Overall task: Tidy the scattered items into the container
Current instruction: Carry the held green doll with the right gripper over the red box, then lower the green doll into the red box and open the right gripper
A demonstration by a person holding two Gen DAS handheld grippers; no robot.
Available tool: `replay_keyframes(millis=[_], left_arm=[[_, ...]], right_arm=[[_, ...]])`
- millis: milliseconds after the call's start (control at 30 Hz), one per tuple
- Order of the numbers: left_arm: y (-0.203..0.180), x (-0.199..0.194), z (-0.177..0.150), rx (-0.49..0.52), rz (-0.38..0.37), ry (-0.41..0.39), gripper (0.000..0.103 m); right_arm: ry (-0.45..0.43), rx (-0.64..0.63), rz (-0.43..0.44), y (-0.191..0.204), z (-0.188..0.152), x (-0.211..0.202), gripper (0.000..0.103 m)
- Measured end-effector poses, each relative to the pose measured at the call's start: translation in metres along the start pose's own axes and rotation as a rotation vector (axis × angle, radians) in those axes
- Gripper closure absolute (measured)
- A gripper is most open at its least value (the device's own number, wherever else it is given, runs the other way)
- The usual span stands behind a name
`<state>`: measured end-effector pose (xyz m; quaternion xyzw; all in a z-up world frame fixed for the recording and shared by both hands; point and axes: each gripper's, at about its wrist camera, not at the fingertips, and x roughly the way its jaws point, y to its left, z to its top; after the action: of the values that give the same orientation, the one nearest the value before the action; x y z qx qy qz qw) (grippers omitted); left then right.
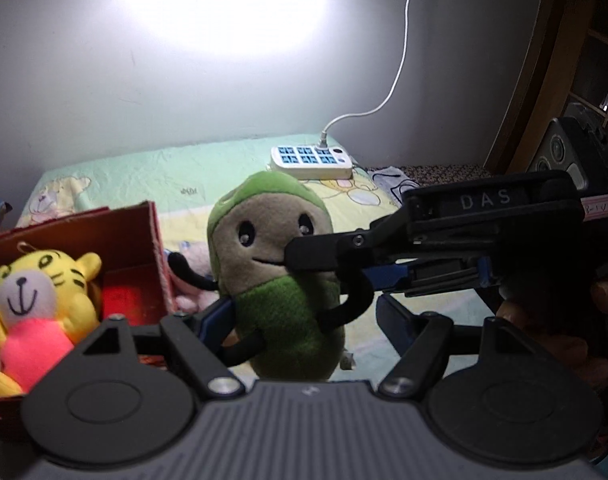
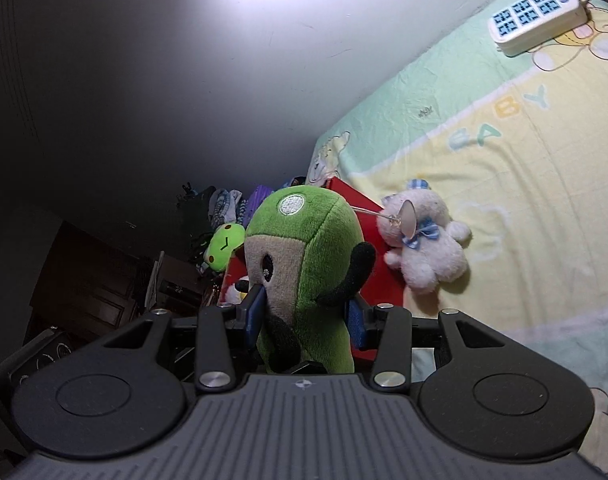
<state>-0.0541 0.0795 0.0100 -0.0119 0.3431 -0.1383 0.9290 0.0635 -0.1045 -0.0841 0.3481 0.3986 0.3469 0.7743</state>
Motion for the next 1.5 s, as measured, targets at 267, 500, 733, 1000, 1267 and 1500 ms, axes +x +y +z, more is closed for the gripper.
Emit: replay_keyframes(millis=[267, 500, 733, 1000, 1267, 1500], left_arm=[[0.061, -0.032, 0.004, -0.026, 0.059, -0.069, 0.028], [0.099, -0.034, 0.003, -0.061, 0.085, -0.064, 0.028], [0.123, -0.006, -0.013, -0.081, 0.085, 0.006, 0.028], [0.135, 0.026, -0.023, -0.084, 0.068, 0.084, 0.028], [0.142, 0.039, -0.026, -0.1, 0.072, 0.123, 0.028], [0.151, 0.051, -0.023, -0.121, 0.068, 0.134, 0.029]], right_arm=[[-0.011, -0.086, 0.044, 0.043, -0.001, 0.05, 0.058], [-0.012, -0.111, 0.037, 0.058, -0.01, 0.088, 0.058], [0.01, -0.133, -0.058, 0.051, -0.019, 0.112, 0.058], [0.037, -0.126, -0.173, 0.046, -0.021, 0.128, 0.058], [0.054, -0.233, -0.281, 0.059, -0.023, 0.153, 0.055], [0.04, -0.291, -0.333, 0.063, -0.017, 0.163, 0.052]])
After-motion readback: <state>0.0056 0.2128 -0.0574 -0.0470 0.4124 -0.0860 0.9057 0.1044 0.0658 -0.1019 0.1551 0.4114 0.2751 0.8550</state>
